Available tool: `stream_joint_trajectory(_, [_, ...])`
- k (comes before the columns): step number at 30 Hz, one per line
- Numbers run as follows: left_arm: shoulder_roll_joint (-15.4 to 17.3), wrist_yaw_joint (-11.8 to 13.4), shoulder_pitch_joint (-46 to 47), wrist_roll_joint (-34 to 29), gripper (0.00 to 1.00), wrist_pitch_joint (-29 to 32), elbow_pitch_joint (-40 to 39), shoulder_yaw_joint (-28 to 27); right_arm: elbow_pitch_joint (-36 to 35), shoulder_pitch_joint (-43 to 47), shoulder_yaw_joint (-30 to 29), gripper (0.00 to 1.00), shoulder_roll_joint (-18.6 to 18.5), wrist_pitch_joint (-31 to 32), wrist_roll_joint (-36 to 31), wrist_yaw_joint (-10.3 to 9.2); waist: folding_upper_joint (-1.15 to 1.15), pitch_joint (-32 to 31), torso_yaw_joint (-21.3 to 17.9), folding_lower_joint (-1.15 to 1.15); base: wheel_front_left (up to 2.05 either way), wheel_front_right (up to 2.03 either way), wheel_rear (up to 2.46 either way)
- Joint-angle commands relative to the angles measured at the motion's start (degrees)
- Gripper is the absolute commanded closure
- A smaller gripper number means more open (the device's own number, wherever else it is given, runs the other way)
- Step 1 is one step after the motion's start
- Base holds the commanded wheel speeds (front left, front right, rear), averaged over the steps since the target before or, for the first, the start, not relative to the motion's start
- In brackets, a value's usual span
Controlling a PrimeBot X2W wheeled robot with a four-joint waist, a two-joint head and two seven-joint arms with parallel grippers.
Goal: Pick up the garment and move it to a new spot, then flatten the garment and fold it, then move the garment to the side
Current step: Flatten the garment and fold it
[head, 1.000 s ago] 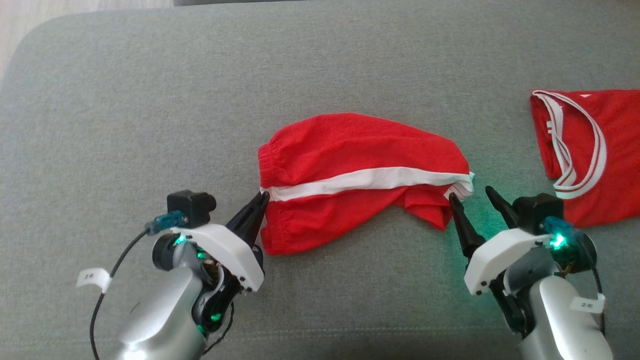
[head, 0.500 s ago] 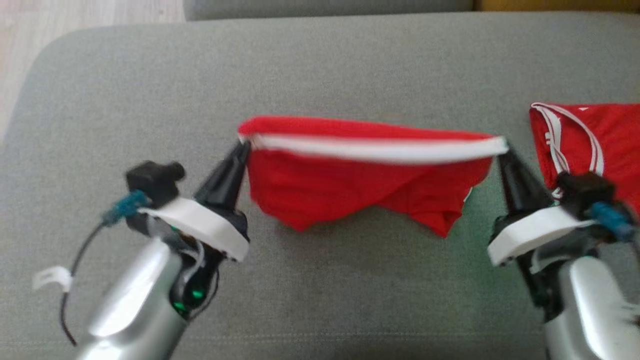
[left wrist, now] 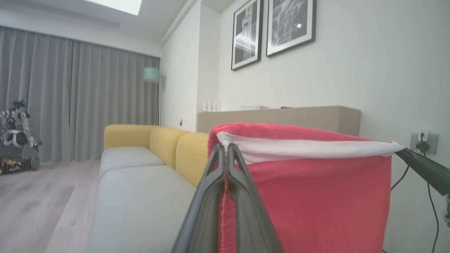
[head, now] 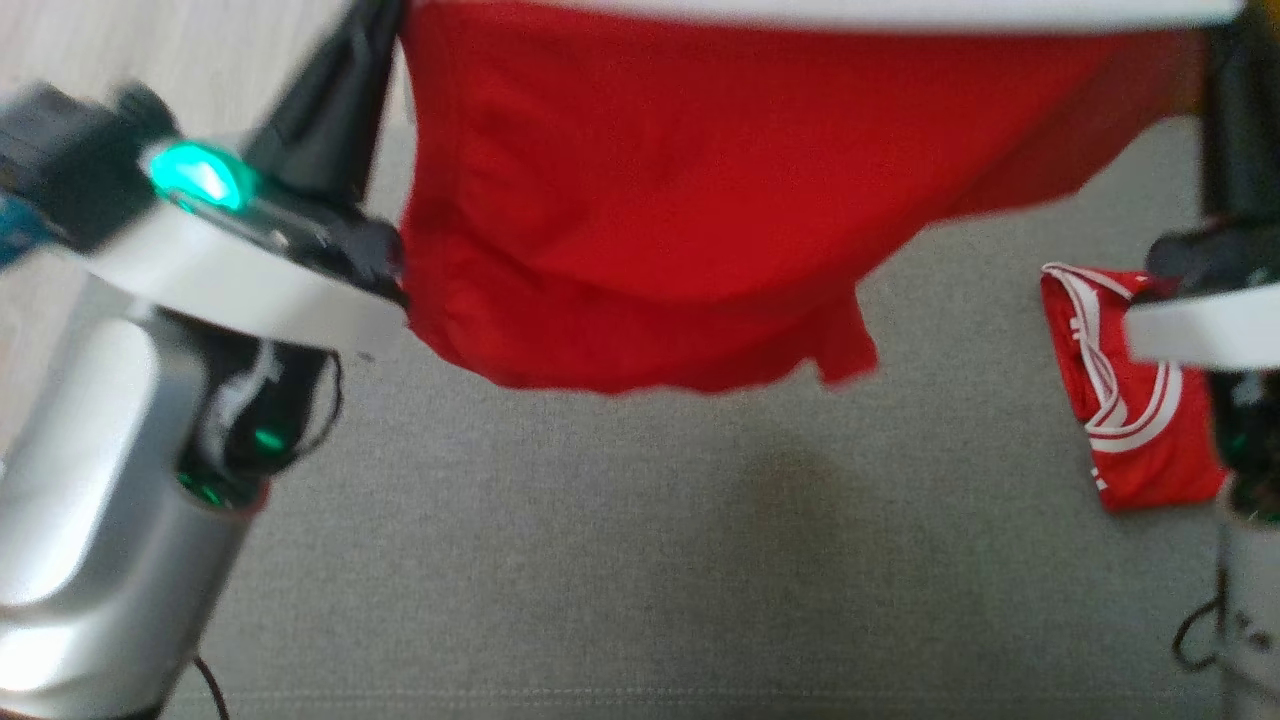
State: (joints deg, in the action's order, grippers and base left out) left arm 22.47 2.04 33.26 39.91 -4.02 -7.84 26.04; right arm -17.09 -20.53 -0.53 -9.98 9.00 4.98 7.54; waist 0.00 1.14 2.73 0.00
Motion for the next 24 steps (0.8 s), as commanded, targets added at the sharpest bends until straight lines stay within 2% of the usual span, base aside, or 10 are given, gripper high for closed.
stream_joint_trajectory(1, [2.37, 0.51, 3.63, -0.15, 1.00, 0.57, -2.34, -3.48, -2.68, -3.21, 0.53, 1.00, -0.87, 0.98, 0.38, -0.05, 0.00, -1.31, -0.17, 0.00, 0.00, 0.00, 0.00])
stream_joint_trajectory(3, [3.31, 1.23, 4.98, -0.77, 1.00, 1.72, -3.41, -4.03, -3.96, -5.16, -0.05, 1.00, -1.37, 1.98, 0.93, -0.05, 0.00, -1.66, -0.30, 0.00, 0.00, 0.00, 0.00])
stream_joint_trajectory(8, [2.92, 1.91, 6.41, -0.49, 1.00, 2.67, -4.29, -4.09, -4.41, -7.41, -0.20, 1.00, -1.70, 3.78, 2.11, -0.05, 0.00, -2.00, -0.08, 0.00, 0.00, 0.00, 0.00])
stream_joint_trajectory(16, [1.89, 2.21, 7.79, -0.91, 1.00, 1.52, -1.42, -3.87, -0.76, -8.58, 0.14, 1.00, -0.56, 4.73, 3.36, -0.05, 0.00, -0.69, 0.36, 0.00, 0.00, 0.00, 0.00])
stream_joint_trajectory(21, [0.31, 1.78, 13.24, -2.52, 1.00, -0.99, 5.29, -4.00, 6.79, -15.14, 1.35, 1.00, 0.50, 4.09, 5.28, -0.05, 0.00, 3.11, 0.28, 0.00, 0.00, 0.00, 0.00])
stream_joint_trajectory(24, [-1.68, -0.10, 18.45, -1.59, 1.00, -2.16, 12.78, -4.11, 14.92, -22.95, 2.59, 1.00, 1.61, 2.15, 5.74, -0.05, 0.00, 5.94, -0.20, 0.00, 0.00, 0.00, 0.00])
